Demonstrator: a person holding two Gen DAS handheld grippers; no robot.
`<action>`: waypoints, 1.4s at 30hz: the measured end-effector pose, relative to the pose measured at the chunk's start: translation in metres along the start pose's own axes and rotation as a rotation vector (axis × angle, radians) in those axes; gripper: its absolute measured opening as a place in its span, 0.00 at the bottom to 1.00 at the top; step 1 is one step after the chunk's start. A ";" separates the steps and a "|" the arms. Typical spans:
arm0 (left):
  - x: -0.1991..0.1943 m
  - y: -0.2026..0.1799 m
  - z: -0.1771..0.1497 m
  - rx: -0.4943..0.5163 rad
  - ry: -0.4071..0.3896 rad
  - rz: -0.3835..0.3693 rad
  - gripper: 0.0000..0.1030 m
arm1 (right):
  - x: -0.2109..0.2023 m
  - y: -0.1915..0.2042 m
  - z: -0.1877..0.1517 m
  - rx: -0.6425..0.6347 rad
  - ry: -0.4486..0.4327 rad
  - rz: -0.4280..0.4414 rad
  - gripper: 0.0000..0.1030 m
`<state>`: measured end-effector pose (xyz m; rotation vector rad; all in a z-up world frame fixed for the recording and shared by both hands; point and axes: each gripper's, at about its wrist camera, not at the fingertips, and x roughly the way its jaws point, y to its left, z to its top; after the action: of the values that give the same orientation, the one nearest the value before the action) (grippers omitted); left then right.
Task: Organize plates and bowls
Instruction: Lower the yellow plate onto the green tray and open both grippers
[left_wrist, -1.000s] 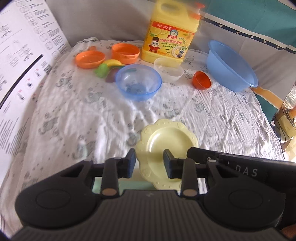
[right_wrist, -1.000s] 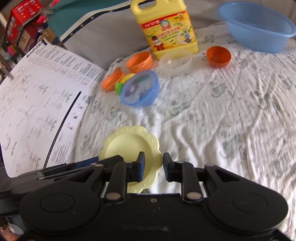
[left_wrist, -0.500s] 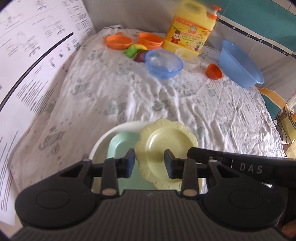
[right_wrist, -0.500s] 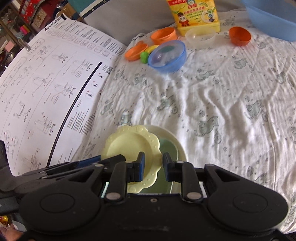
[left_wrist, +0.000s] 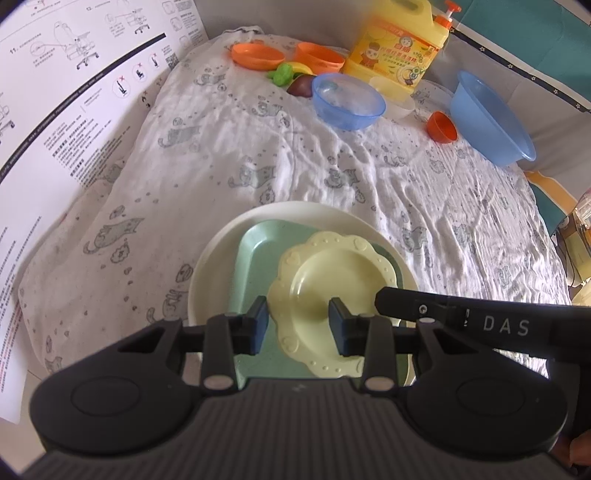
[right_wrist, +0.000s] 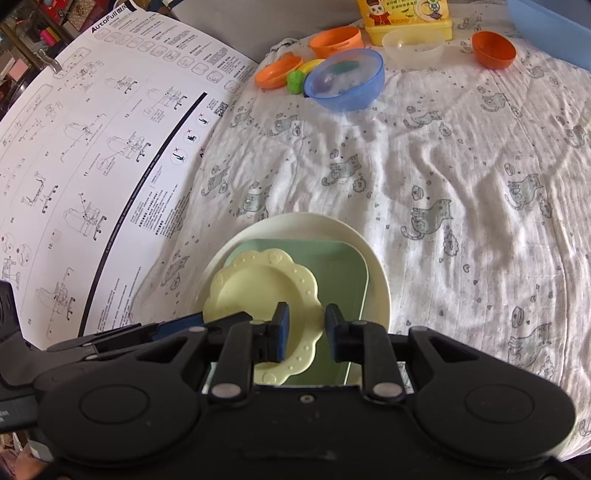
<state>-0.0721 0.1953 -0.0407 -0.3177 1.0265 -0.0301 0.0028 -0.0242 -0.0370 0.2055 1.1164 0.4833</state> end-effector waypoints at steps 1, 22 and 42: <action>0.001 0.000 0.000 0.000 0.003 -0.002 0.33 | 0.001 0.000 0.000 0.000 0.003 0.000 0.24; -0.003 0.014 0.005 -0.053 -0.043 0.056 0.73 | -0.001 -0.006 0.007 0.015 -0.055 -0.017 0.63; -0.019 0.008 0.019 -0.064 -0.105 0.073 1.00 | -0.041 -0.024 0.010 -0.005 -0.241 -0.087 1.00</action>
<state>-0.0671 0.2107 -0.0183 -0.3361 0.9351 0.0849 0.0037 -0.0636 -0.0088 0.2043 0.8843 0.3728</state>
